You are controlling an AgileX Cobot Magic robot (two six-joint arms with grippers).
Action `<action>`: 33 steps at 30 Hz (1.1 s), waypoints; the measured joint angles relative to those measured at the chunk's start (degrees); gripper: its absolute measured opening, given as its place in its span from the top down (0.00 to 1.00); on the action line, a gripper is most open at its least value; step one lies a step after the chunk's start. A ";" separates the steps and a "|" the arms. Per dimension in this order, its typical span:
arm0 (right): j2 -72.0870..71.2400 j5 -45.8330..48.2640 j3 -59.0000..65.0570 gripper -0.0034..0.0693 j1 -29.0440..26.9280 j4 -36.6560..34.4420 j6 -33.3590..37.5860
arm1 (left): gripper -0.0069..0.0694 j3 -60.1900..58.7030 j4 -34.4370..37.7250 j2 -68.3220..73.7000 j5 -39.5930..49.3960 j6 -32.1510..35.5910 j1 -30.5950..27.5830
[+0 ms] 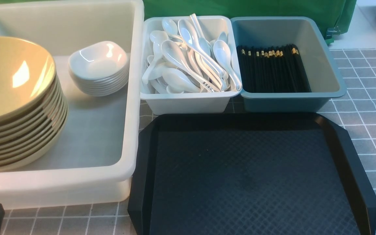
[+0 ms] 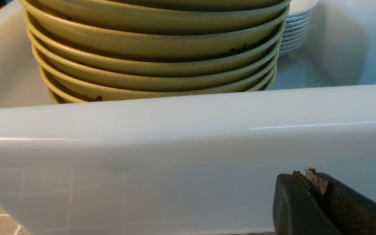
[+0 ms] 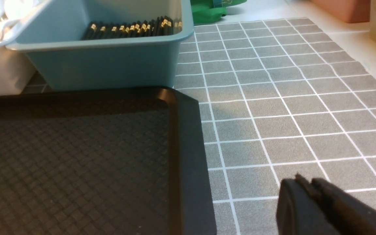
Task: On grey table put chopsticks spoon bowls plates into blue grey white boxes.
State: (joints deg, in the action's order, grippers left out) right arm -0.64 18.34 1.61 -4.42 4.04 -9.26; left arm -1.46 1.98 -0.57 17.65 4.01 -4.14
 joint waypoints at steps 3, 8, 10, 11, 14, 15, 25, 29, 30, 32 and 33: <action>0.00 0.00 0.00 0.85 0.00 0.00 0.00 | 0.92 0.00 0.00 0.00 0.00 0.00 0.00; 0.00 0.00 0.00 0.84 0.00 0.00 0.00 | 0.92 0.00 0.00 0.00 0.00 0.00 0.00; 0.00 0.00 0.00 0.84 -0.05 0.00 0.00 | 0.92 0.00 0.00 0.00 0.00 0.00 0.00; 0.00 0.00 0.00 0.84 -0.05 0.00 0.00 | 0.92 0.00 0.00 0.00 0.00 0.00 0.00; 0.00 0.00 0.00 0.83 -0.05 0.00 0.00 | 0.92 0.00 0.00 0.00 0.00 0.00 0.00; 0.00 0.00 0.00 0.82 -0.05 0.00 0.00 | 0.92 0.00 0.00 0.00 0.00 0.00 0.00; 0.00 0.00 0.00 0.81 -0.05 0.00 0.00 | 0.92 0.00 0.00 0.00 0.00 0.00 0.00; 0.00 0.00 0.00 0.80 -0.05 0.00 0.00 | 0.92 0.00 0.00 0.00 0.00 0.00 0.00; 0.00 0.00 0.00 0.80 -0.05 0.00 0.00 | 0.92 0.00 0.00 0.00 0.00 0.00 0.00; 0.00 0.00 0.00 0.80 -0.05 0.00 0.00 | 0.92 0.00 0.00 0.00 0.00 0.00 0.00; 0.00 0.00 0.00 0.80 -0.05 0.00 0.00 | 0.92 0.00 0.00 0.00 0.00 0.00 0.00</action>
State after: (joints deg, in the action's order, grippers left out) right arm -0.64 18.34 1.61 -4.46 4.04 -9.26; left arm -1.46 1.98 -0.57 17.65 4.01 -4.14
